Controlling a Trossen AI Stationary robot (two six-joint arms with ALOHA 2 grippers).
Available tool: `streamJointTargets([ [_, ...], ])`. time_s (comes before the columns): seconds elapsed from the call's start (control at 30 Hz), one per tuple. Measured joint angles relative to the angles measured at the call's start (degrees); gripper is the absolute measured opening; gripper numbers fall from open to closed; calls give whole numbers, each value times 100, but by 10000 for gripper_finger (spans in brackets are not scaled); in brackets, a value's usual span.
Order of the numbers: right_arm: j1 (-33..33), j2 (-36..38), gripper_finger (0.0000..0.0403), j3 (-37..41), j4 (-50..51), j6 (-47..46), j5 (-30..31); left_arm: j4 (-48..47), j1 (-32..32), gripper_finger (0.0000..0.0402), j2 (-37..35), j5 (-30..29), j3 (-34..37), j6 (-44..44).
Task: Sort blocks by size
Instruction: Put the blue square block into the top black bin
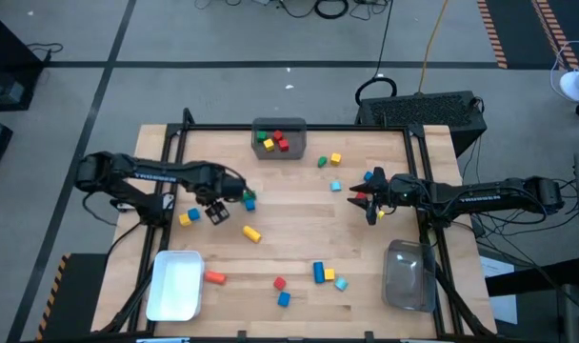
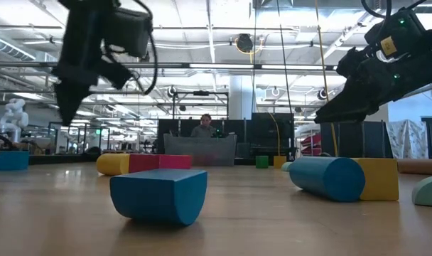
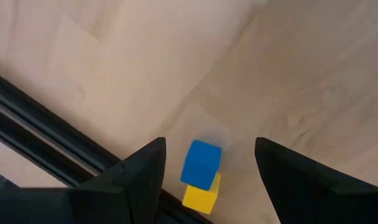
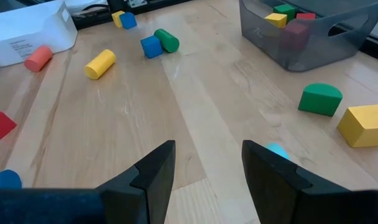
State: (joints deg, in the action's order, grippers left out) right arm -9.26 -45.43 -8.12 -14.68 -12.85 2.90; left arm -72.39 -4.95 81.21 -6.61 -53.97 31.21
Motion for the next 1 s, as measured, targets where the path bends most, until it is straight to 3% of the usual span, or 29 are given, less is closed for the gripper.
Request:
streamJointTargets([
  [0.6,-2,-1,176,0,29,-127,0,36,472,249,-18,350,1135,146],
  [1.0,-1,-1,176,0,29,-128,0,810,472,249,-15,466,1778,89],
])
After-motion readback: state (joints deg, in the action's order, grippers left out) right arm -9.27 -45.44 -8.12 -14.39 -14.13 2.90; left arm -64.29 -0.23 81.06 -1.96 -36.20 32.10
